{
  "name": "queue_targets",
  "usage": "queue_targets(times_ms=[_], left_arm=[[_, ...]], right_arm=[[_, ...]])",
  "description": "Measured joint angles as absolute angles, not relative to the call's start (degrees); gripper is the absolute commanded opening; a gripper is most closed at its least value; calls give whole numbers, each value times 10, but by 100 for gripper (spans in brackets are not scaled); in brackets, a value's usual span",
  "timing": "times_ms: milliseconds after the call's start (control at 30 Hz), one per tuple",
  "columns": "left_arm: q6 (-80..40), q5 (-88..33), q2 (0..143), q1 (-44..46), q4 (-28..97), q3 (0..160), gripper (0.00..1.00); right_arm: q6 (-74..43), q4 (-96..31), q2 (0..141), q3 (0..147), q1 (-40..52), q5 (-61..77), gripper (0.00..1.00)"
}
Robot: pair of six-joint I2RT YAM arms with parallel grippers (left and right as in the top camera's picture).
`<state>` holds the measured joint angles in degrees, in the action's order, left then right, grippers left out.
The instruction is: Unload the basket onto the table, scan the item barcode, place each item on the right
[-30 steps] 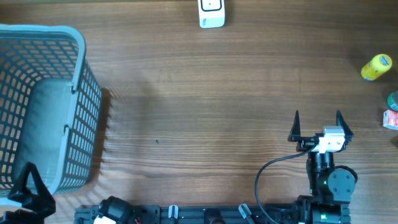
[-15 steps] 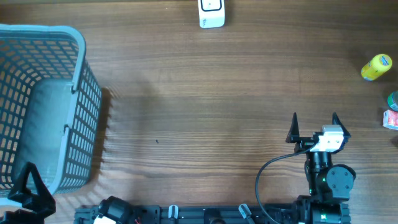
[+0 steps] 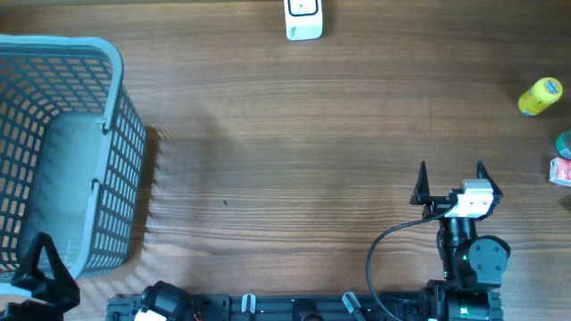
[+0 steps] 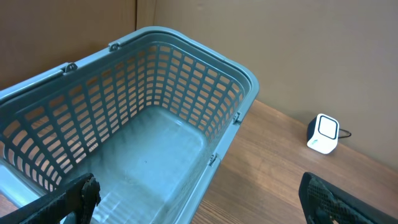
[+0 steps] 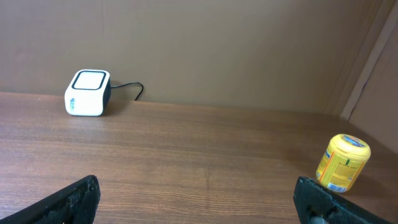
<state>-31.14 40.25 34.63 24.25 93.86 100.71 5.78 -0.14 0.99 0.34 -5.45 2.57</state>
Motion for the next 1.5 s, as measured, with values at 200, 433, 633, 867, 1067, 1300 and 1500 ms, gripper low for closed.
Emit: queue_targets(times_ms=[200, 433, 633, 867, 1067, 1300, 1500], left_arm=[[-310, 384, 346, 243, 917, 1004, 100], [-307, 340, 346, 206, 661, 872, 100], [-285, 242, 328, 145, 305, 628, 100], [-227, 132, 239, 135, 19, 350, 100], [-201, 100, 143, 83, 8, 227, 100], [-157, 56, 59, 22, -78, 124, 100], [-135, 40, 24, 14, -85, 61, 100]], right_arm=[[58, -1, 10, 3, -55, 25, 100], [58, -1, 9, 3, -55, 26, 100], [58, -2, 8, 4, -55, 26, 100], [58, -2, 8, 4, -55, 26, 100], [58, -1, 8, 4, -55, 26, 100], [58, -1, 8, 4, -55, 26, 100], [58, -1, 8, 3, -55, 26, 100]])
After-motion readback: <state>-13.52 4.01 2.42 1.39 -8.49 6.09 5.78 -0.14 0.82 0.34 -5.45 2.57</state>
